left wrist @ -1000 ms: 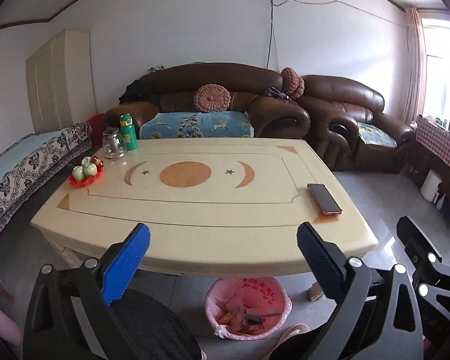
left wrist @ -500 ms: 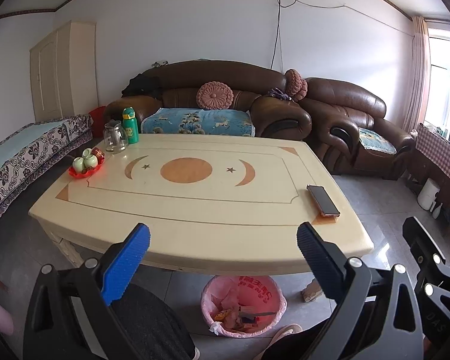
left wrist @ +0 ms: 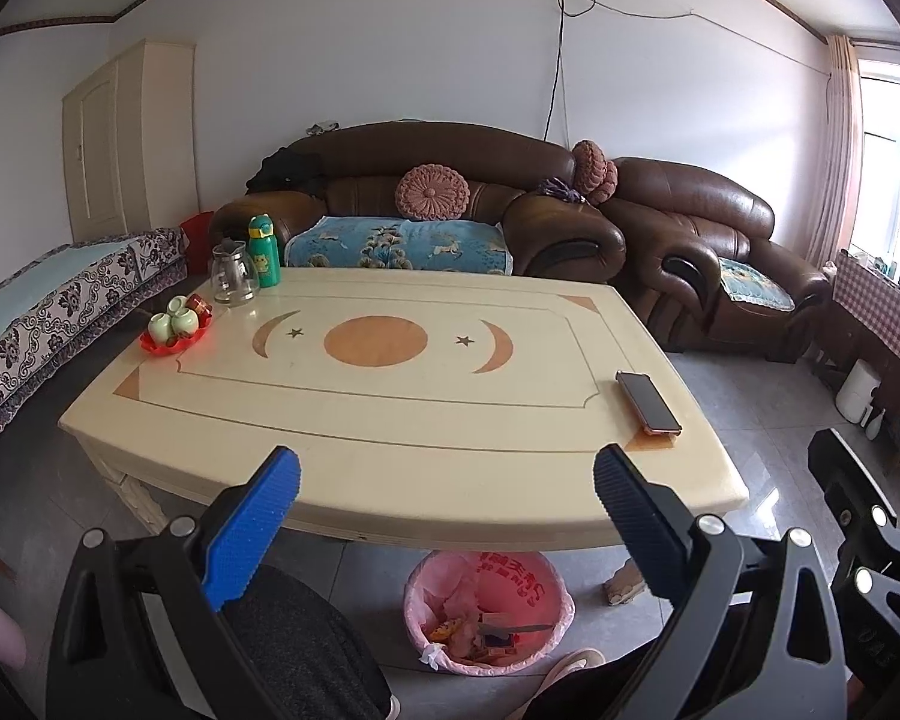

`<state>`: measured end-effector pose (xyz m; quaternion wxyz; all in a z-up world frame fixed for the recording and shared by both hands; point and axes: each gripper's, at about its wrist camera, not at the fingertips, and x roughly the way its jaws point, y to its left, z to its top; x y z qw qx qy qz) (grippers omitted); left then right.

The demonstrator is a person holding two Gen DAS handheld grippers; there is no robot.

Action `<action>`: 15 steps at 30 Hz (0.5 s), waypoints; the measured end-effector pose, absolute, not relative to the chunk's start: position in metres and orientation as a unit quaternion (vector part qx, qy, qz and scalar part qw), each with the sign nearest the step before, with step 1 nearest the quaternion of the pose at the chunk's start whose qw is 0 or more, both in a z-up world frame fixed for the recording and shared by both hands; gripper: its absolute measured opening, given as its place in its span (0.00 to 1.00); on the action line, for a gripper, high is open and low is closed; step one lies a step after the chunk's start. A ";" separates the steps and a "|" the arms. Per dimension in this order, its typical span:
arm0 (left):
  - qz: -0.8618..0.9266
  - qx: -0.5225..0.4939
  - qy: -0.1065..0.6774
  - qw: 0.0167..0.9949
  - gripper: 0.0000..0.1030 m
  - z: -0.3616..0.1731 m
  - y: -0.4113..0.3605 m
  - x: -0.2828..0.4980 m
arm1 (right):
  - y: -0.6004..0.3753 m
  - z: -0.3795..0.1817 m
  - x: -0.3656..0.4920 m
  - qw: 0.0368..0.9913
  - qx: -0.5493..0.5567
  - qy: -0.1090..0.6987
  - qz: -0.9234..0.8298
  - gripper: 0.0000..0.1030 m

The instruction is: Collect trash

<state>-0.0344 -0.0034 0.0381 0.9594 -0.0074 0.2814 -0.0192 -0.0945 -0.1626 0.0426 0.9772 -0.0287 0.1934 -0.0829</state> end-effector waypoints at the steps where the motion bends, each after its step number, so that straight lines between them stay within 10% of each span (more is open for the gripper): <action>1: -0.018 -0.007 0.281 0.960 0.93 0.038 -0.003 -0.034 | -0.162 0.042 -0.095 0.977 -0.030 0.193 -0.083 0.94; 15: -0.016 -0.009 0.283 0.959 0.93 0.036 -0.001 -0.035 | -0.159 0.041 -0.093 0.977 -0.033 0.197 -0.080 0.94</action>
